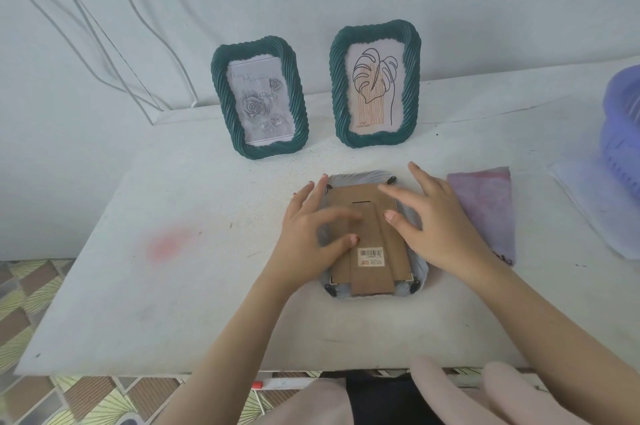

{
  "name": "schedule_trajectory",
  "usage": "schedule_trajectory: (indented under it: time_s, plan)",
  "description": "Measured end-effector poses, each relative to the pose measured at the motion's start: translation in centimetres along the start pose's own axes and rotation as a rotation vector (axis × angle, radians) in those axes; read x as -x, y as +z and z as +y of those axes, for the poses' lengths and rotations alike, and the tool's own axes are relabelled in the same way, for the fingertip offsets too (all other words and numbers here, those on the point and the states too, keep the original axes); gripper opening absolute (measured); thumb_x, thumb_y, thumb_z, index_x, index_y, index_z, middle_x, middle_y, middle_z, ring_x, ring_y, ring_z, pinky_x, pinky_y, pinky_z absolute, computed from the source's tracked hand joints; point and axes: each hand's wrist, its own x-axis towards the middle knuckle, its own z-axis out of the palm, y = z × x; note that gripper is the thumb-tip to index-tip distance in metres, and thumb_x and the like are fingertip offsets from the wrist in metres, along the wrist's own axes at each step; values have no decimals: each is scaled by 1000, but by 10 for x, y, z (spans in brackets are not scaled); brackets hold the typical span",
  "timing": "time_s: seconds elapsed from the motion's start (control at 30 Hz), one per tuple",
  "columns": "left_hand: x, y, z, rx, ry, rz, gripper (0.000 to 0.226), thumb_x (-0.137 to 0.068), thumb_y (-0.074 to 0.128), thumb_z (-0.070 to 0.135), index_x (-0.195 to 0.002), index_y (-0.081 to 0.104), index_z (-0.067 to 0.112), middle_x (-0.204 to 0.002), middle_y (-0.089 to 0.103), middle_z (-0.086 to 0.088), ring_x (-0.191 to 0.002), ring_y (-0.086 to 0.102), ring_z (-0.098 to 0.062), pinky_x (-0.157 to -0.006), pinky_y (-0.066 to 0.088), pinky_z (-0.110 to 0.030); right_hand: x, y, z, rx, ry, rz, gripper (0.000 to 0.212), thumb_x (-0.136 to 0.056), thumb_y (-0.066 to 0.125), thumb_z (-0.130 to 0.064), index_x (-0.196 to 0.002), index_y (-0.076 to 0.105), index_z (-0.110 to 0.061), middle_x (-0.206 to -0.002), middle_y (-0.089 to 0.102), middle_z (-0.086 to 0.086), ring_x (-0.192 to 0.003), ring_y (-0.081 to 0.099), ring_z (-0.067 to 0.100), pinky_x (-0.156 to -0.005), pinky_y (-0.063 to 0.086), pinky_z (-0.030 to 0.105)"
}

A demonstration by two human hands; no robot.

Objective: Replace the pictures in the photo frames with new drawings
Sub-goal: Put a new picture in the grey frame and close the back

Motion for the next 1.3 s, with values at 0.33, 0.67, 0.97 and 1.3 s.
schedule_trajectory:
  time_s: [0.33,0.67,0.97,1.3]
  plan:
    - [17,-27,1,-35,-74,-388,63,-61,63,54,-119,42,62,-151,0,20,-139,-7,-3,-113,3,-31,36,-29,13,10,-253,-255,41,-70,67,-54,-109,63,-45,-146,13,-21,-126,13,-5,-104,15,24]
    - [7,-44,9,-312,13,-540,78,-59,76,57,-124,35,64,-157,-4,6,-142,-13,-15,-110,-13,-32,31,-37,8,64,-259,-354,56,-58,74,-61,-111,63,-44,-148,5,-22,-133,11,1,-109,14,24]
    - [5,-41,10,-472,181,-481,76,-58,41,73,-132,40,51,-157,5,4,-143,-4,-12,-112,-12,-28,29,-38,6,136,-307,-364,59,-62,60,-72,-112,62,-43,-150,6,-21,-136,11,4,-110,19,29]
    - [8,-40,10,-404,117,-513,61,-76,57,52,-132,34,53,-157,5,7,-143,-2,-12,-112,-8,-28,19,-49,-11,385,-421,-510,50,-76,60,-59,-122,58,-38,-156,3,-10,-139,7,10,-109,13,27]
